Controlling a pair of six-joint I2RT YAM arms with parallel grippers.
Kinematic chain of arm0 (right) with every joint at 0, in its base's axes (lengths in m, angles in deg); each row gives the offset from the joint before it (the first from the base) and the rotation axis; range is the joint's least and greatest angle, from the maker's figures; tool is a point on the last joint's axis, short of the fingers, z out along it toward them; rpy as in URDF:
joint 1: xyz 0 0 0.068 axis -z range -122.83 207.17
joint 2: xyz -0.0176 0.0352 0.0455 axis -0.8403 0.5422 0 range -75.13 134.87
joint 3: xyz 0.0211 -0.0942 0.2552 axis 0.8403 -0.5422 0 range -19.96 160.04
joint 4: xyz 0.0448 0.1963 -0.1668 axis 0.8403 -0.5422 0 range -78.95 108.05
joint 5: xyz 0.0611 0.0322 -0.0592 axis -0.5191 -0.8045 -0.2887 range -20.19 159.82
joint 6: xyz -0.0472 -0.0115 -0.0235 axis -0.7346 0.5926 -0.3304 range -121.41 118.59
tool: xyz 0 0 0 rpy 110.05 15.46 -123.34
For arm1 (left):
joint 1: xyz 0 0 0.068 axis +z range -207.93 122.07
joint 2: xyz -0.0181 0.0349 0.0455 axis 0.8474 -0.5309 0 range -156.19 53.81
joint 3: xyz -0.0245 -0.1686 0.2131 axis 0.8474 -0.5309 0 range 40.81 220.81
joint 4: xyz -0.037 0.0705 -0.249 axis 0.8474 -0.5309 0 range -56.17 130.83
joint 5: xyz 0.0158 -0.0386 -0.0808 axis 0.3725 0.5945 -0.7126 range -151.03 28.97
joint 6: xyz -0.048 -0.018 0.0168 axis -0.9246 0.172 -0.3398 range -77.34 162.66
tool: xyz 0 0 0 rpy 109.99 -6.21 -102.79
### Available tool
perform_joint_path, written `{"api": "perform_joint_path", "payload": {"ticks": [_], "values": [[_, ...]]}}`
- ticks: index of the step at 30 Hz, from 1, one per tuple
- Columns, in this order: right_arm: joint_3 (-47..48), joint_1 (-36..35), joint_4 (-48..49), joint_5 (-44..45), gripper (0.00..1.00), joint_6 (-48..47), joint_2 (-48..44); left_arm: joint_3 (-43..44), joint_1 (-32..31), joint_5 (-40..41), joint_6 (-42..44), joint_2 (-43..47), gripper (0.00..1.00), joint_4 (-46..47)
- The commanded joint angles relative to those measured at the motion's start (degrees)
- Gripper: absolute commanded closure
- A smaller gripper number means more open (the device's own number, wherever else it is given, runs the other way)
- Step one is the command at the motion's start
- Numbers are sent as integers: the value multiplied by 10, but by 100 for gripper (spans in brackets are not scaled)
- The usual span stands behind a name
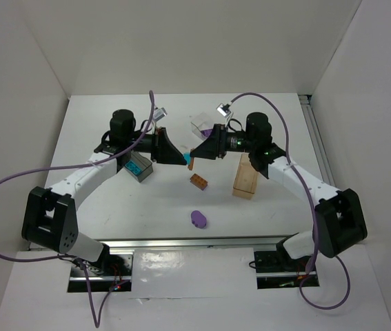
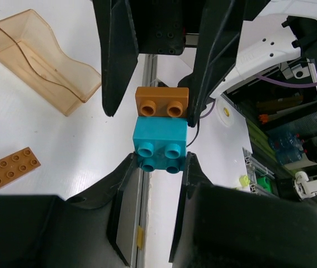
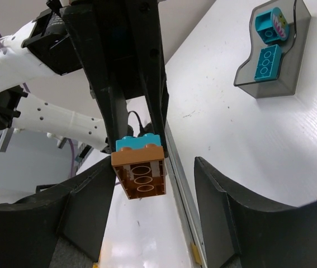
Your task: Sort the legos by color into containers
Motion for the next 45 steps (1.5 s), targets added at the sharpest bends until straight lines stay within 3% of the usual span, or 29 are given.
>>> {"api": "perform_joint_path", "payload": {"ticks": [1, 2, 3, 6, 9, 20, 22, 24, 25, 28, 29, 33, 36, 39, 45], "values": [[-9, 2, 45, -3, 39, 10, 1, 2, -1, -23, 13, 19, 100, 17], [-9, 2, 56, -3, 42, 10, 1, 2, -1, -23, 13, 19, 100, 17], [-14, 2, 61, -3, 53, 17, 1, 2, -1, -23, 13, 19, 100, 17], [-21, 2, 74, -3, 73, 23, 1, 2, -1, -23, 13, 19, 100, 22], [-27, 2, 74, 9, 85, 28, -10, 2, -1, -23, 13, 19, 100, 22], [-54, 41, -54, 106, 88, -35, -67, -19, 49, 30, -22, 30, 100, 39], [-43, 41, -102, 131, 88, -48, -67, -19, 57, 46, -22, 30, 100, 7], [-30, 41, -155, 182, 88, -67, -67, 3, 70, 111, 9, 30, 100, -61], [-16, 41, -175, 220, 88, -75, -67, 20, 81, 151, 17, 30, 100, -140], [6, 41, -266, 300, 86, -95, -72, 55, 92, 429, 9, 30, 100, -326], [12, 41, -285, 377, 86, -95, -80, 55, 92, 554, -6, 30, 100, -357], [12, 41, -334, 515, 86, -95, -107, 55, 92, 699, -53, 5, 100, -425], [18, 41, -399, 605, 86, -87, -107, 55, 97, 734, -66, -22, 100, -430], [-8, 41, -399, 694, 86, -64, -131, 68, 97, 750, -71, -36, 100, -430], [-21, 41, -446, 760, 86, -39, -115, 83, 92, 817, -71, -55, 100, -465]]}}
